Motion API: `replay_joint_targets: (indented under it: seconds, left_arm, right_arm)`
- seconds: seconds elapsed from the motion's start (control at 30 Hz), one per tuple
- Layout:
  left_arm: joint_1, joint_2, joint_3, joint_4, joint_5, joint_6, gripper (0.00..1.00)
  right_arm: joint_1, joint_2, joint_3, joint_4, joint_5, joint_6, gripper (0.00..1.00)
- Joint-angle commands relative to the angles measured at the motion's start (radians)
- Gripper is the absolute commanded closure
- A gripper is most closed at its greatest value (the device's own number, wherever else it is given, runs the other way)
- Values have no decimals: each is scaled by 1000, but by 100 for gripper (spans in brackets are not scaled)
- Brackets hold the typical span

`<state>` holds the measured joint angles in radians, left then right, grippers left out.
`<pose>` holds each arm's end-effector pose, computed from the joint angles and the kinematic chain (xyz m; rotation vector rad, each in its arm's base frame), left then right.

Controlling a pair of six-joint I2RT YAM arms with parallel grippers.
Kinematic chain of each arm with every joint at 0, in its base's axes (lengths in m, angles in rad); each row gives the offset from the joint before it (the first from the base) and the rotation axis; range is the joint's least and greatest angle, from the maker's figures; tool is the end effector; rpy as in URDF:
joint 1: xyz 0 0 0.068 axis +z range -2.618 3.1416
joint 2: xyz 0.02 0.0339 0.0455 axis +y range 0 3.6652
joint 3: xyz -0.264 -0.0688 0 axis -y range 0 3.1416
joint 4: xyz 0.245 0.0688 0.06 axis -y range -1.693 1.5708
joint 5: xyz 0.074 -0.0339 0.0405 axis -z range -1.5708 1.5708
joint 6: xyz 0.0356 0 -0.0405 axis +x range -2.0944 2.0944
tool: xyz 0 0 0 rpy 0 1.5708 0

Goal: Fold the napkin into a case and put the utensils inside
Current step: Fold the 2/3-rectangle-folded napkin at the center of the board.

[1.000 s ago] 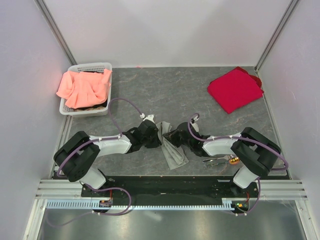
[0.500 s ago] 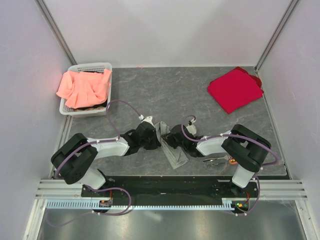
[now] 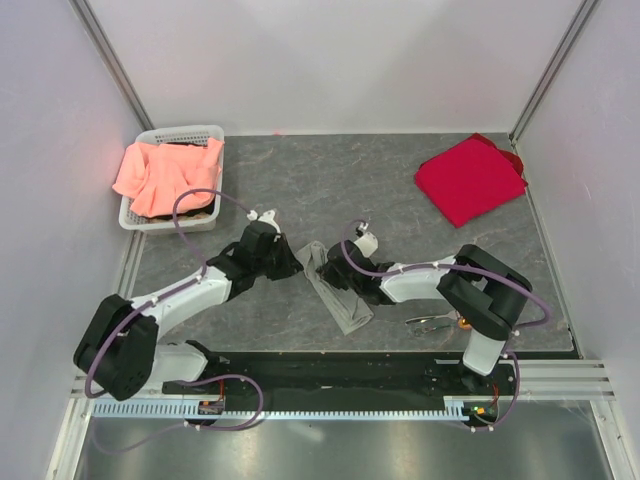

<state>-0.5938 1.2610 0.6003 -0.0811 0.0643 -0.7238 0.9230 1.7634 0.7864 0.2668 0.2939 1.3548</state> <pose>0.2064 -0.1421 0.1880 -0.1234 2.4252 -0.7158 0.2130 0.2643 0.1327 0.6718 2.3037 0.8496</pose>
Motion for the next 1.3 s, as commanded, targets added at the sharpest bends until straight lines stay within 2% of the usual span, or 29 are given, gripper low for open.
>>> replay_joint_targets:
  seconds: [0.0, 0.27, 0.37, 0.6, 0.73, 0.87, 0.93, 1.03, 1.1, 1.17, 1.2, 1.27]
  left_arm:
    - [46, 95, 105, -28, 54, 61, 91]
    - [68, 268, 171, 17, -3, 64, 92]
    - [71, 285, 185, 11, -23, 63, 93]
    - [74, 151, 173, -78, -82, 49, 93]
    - [83, 45, 159, -147, -98, 27, 92]
    - [89, -46, 167, -190, -67, 20, 90]
    - [92, -55, 185, -183, 21, 21, 89]
    - [97, -5, 229, -161, 95, 15, 89]
    - [97, 24, 262, -160, 106, 8, 90]
    - [97, 43, 273, -152, 115, -5, 91]
    - [97, 46, 273, -120, 124, -8, 90]
    - [97, 77, 279, -106, 166, -15, 90]
  right_arm:
    - [23, 30, 82, -133, 57, -253, 100]
    - [86, 93, 289, -354, 152, -508, 95]
    - [100, 122, 346, -400, 140, -565, 89]
    - [100, 87, 358, -410, 62, -611, 64]
    - [99, 42, 347, -405, 11, -615, 53]
    - [83, 19, 306, -322, -53, -626, 47]
    - [74, 11, 284, -295, -81, -637, 40]
    - [48, -18, 214, -180, -169, -638, 39]
    - [28, -28, 173, -74, -240, -629, 41]
    - [-10, -33, 136, -10, -329, -625, 54]
    - [-19, -36, 126, 5, -347, -619, 69]
    - [-35, -58, 96, 57, -380, -625, 73]
